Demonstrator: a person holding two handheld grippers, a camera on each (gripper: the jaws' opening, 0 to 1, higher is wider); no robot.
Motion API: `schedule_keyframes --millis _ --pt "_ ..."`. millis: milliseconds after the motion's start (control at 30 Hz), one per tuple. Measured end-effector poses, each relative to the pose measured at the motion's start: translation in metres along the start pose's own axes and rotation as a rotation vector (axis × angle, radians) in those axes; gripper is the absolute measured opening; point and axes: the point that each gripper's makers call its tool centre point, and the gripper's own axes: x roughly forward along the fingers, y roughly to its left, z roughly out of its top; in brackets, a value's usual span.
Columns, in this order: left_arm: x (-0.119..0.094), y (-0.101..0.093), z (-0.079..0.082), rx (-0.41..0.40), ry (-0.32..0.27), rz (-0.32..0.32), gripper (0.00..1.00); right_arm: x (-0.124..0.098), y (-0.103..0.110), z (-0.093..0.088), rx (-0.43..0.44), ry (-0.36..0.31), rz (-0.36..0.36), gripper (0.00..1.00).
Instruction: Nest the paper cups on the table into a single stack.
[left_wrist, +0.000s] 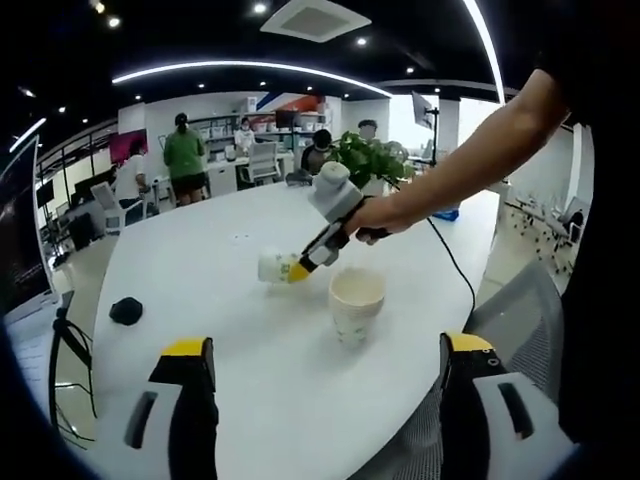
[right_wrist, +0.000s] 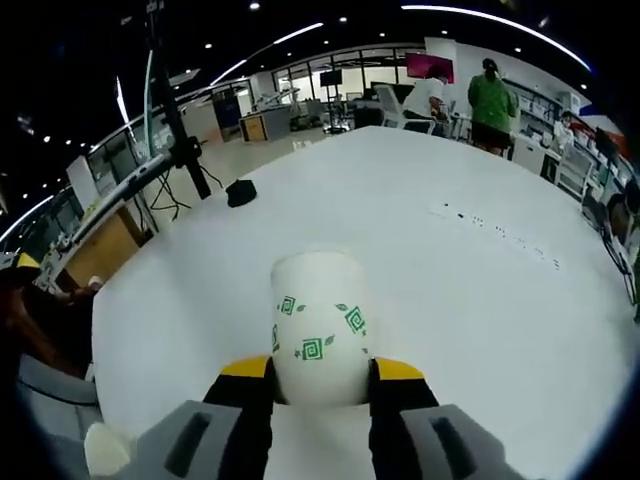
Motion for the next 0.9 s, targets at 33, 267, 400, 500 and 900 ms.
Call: schedule_keyframes --millis 33,267,400,500,900 --pt "0.0 0.0 0.001 -0.001 -0.005 -0.001 0.92 -0.001 0.0 0.0 0.001 -0.008 -0.001 0.35" --pt "0.003 -0.002 0.006 0.003 -0.007 -0.011 0.9 -0.024 -0.002 0.008 0.016 -0.069 -0.003 0.35" --pt "0.006 -0.002 0.01 0.006 -0.008 -0.021 0.9 -0.04 -0.001 0.012 0.022 -0.103 -0.005 0.35" --pt "0.008 -0.002 0.015 -0.003 -0.022 -0.032 0.87 -0.051 -0.001 0.013 0.03 -0.123 -0.004 0.35" --pt "0.02 -0.008 0.038 0.042 -0.048 -0.098 0.68 -0.102 0.011 0.019 0.036 -0.223 0.003 0.35"
